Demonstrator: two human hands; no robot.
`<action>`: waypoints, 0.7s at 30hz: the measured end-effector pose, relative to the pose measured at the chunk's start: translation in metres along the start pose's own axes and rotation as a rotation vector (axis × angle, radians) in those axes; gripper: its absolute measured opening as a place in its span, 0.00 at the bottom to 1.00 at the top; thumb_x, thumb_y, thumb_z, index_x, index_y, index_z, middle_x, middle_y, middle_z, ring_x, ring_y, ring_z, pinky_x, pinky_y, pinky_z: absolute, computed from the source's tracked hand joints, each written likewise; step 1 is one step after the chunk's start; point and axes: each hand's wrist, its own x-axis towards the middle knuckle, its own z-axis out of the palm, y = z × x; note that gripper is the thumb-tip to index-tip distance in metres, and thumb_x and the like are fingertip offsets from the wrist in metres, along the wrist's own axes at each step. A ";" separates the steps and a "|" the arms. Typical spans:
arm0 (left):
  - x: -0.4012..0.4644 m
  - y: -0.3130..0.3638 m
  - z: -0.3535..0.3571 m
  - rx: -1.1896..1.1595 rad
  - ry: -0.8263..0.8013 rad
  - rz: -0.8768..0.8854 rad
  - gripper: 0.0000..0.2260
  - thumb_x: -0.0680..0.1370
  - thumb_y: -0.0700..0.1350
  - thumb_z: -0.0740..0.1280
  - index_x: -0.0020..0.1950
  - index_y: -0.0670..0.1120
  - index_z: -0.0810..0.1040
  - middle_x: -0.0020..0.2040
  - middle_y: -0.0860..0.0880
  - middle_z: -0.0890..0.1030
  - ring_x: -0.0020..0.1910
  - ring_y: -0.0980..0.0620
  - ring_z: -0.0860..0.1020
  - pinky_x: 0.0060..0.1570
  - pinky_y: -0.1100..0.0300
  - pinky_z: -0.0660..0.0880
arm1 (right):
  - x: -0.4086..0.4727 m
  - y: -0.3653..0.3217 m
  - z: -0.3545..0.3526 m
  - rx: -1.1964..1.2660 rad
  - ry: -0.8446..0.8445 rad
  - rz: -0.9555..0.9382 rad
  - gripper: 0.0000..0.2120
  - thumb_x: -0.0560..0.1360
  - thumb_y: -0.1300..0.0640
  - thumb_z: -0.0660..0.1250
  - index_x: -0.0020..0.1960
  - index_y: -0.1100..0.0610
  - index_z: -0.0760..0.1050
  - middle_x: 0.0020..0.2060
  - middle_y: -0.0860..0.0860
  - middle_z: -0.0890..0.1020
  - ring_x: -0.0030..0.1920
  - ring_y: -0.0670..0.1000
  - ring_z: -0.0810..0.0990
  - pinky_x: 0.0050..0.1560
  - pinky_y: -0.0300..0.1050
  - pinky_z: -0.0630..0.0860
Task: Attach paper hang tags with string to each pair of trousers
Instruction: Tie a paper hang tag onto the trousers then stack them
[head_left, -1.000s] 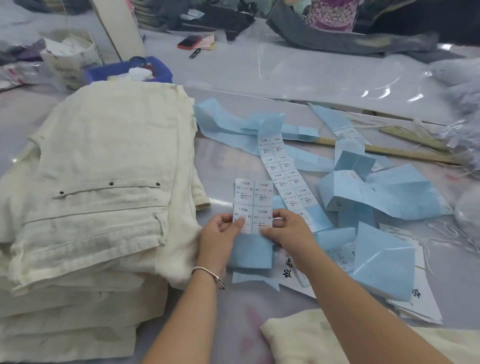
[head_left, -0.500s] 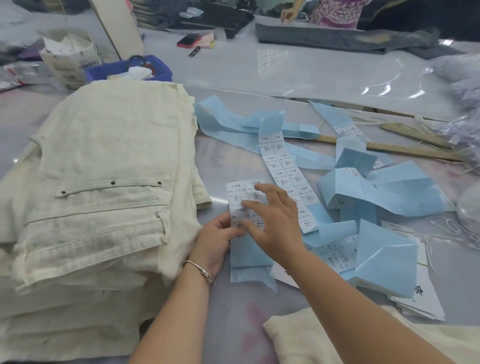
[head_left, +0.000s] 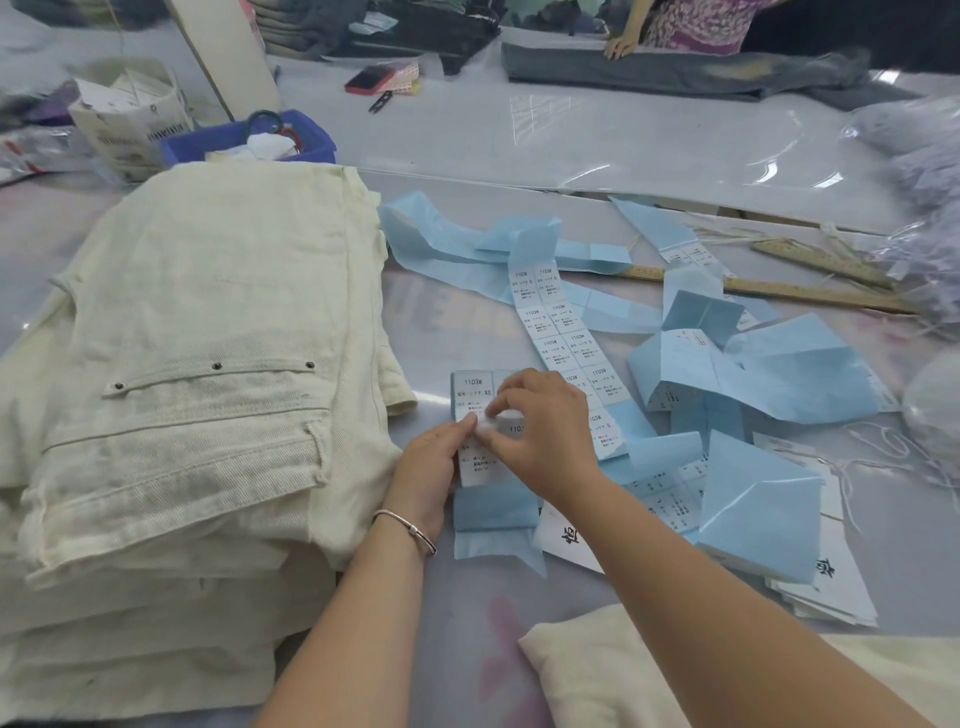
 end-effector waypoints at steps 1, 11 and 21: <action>0.000 -0.001 0.000 0.003 0.007 0.008 0.09 0.79 0.44 0.66 0.49 0.42 0.84 0.44 0.43 0.85 0.39 0.51 0.83 0.37 0.61 0.80 | -0.001 0.001 0.000 0.003 0.007 0.014 0.08 0.69 0.49 0.74 0.44 0.53 0.83 0.47 0.46 0.80 0.52 0.50 0.76 0.60 0.51 0.66; -0.001 -0.002 -0.004 -0.011 -0.030 0.031 0.11 0.80 0.46 0.64 0.49 0.41 0.83 0.48 0.39 0.83 0.46 0.46 0.81 0.54 0.48 0.75 | 0.000 0.000 -0.006 0.026 -0.057 -0.003 0.11 0.67 0.48 0.77 0.45 0.52 0.81 0.48 0.46 0.80 0.53 0.49 0.74 0.59 0.50 0.67; 0.001 -0.001 0.001 -0.036 0.038 0.004 0.11 0.81 0.43 0.63 0.56 0.38 0.81 0.52 0.38 0.84 0.47 0.45 0.83 0.49 0.53 0.82 | -0.009 0.009 -0.021 0.121 -0.028 -0.063 0.02 0.70 0.61 0.75 0.41 0.55 0.83 0.46 0.49 0.81 0.51 0.53 0.76 0.55 0.55 0.71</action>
